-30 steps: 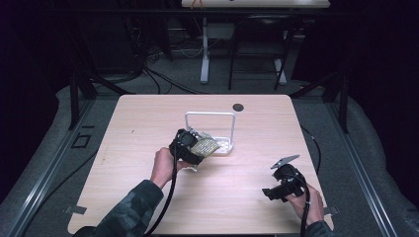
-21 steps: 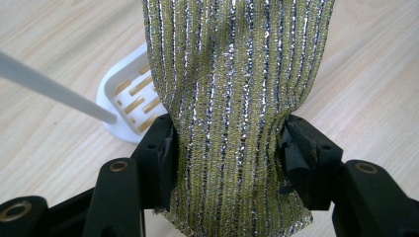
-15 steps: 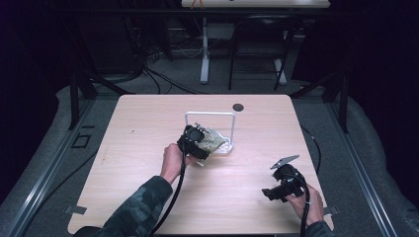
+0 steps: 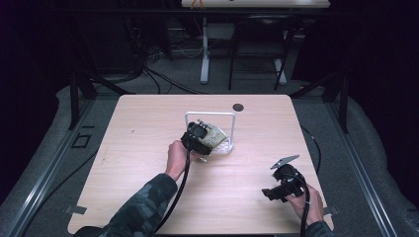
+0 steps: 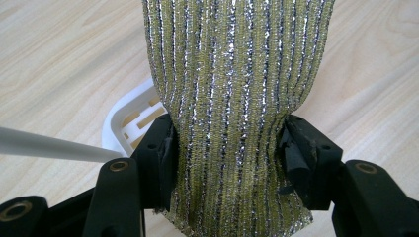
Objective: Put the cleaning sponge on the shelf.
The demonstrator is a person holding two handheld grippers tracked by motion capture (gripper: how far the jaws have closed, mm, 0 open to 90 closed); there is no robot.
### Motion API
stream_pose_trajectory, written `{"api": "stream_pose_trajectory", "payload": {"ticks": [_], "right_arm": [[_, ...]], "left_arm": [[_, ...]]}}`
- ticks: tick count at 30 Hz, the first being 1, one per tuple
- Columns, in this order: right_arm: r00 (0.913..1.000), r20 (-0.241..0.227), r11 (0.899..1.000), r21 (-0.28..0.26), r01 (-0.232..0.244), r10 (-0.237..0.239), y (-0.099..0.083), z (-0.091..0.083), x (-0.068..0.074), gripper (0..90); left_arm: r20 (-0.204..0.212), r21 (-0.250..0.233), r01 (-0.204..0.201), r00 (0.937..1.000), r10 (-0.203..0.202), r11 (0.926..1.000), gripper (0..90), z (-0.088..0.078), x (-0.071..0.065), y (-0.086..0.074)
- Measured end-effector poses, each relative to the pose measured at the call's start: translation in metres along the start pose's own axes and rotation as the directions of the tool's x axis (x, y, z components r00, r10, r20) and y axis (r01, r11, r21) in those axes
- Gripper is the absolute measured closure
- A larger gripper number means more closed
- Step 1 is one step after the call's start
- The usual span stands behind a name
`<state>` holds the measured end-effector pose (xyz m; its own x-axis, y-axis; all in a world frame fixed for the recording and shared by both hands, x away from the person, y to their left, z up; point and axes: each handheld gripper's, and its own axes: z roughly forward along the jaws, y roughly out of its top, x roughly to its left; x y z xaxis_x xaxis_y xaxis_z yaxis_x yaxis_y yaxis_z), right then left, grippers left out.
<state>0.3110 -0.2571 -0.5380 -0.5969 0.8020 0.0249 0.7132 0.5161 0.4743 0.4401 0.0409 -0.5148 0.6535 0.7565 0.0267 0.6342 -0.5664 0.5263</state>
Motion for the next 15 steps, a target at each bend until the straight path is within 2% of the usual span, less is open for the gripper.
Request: {"api": "stream_pose_trajectory", "payload": {"ticks": [6, 11, 15], "right_arm": [[1.0000, 0.001, 1.000, 0.000, 0.004, -0.004, 0.000, 0.000, 0.000, 13.1], [1.0000, -0.004, 1.000, 0.001, 0.004, -0.004, 0.000, 0.000, 0.001, 13.2], [0.9999, -0.009, 1.000, 0.001, 0.010, -0.010, 0.000, 0.000, 0.001, 13.2]], "left_arm": [[-0.028, 0.004, 0.006, 0.9996, -0.006, 1.0000, 43.6, 0.008, -0.001, 0.002], [-0.058, -0.021, 0.002, 0.9983, -0.003, 0.9998, 43.6, 0.016, -0.006, 0.003], [-0.067, -0.024, 0.005, 0.9978, -0.006, 0.9997, 43.4, 0.020, -0.007, 0.004]]}}
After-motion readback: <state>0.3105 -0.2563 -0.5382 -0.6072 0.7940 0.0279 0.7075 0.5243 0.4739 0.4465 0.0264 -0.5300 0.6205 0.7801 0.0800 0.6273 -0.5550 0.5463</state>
